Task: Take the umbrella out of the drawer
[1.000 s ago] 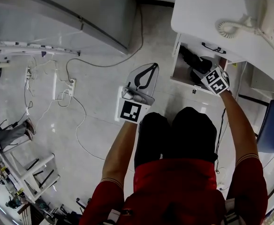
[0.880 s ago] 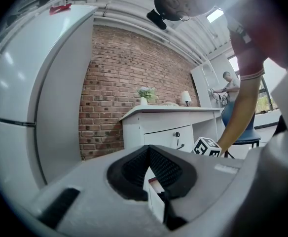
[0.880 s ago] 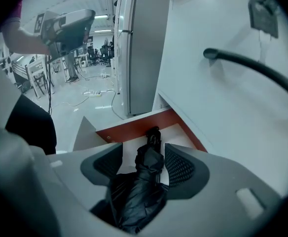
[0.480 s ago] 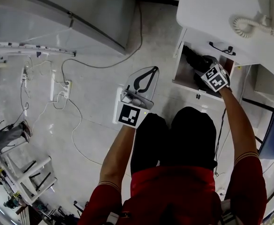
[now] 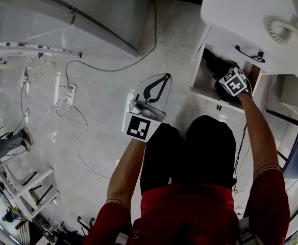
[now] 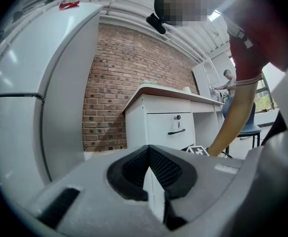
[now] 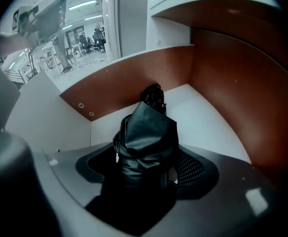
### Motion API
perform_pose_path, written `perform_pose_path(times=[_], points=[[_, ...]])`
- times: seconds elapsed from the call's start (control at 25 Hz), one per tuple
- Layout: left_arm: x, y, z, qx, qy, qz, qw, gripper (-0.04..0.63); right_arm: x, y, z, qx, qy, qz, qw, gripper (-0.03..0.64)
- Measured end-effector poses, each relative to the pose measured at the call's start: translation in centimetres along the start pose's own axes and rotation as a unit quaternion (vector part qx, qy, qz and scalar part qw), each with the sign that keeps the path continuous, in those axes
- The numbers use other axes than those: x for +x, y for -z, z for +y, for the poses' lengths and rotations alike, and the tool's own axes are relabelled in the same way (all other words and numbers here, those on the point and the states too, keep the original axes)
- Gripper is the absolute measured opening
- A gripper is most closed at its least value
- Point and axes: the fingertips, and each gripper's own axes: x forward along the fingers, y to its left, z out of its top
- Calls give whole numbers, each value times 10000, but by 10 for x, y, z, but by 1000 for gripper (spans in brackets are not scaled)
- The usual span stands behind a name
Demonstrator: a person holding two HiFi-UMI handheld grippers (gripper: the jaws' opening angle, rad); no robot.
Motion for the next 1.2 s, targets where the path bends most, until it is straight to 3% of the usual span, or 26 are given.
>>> perform_pose_path(times=[0.28,0.56,1.2], points=[[-5,5,3,-18,-41,73,10000,8,8,2,-1,43,52,41,10000,355],[-12,9,-5,-83,-39,211,9997,8,3,2,0,-126,321,165,9993,274],[-26,-28,-16,-290,-133,474,9984,8,-88,-45,13,-506,699,-1156,9895,260]])
